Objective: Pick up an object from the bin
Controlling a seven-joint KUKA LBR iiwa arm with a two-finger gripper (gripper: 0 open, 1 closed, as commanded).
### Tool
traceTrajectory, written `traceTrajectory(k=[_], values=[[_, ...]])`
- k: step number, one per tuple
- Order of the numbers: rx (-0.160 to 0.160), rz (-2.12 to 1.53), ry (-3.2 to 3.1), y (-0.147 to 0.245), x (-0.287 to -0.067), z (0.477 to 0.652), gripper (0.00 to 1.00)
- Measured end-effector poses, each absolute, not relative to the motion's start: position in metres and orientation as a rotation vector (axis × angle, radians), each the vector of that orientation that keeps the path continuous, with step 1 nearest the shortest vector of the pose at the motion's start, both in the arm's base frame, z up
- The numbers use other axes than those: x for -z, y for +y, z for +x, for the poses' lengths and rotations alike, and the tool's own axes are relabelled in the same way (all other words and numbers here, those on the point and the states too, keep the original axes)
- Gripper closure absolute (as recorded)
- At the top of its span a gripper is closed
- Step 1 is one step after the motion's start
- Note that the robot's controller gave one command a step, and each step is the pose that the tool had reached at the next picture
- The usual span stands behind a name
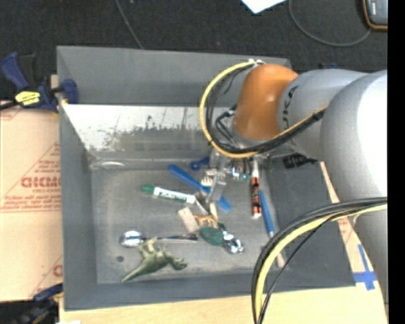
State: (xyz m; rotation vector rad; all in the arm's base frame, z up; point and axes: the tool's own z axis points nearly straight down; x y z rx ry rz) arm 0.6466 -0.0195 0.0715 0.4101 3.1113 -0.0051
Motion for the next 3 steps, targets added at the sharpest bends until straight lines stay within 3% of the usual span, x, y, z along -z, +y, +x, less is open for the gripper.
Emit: traceTrajectory(k=[1, 2, 3], values=[[0.013, 0.448, 3.117, 0.016, -0.071, 0.651, 0.0], [0.008, 0.528, 3.089, 0.028, -0.072, 0.648, 1.0], [0.008, 0.527, 3.09, 0.027, -0.072, 0.648, 1.0]])
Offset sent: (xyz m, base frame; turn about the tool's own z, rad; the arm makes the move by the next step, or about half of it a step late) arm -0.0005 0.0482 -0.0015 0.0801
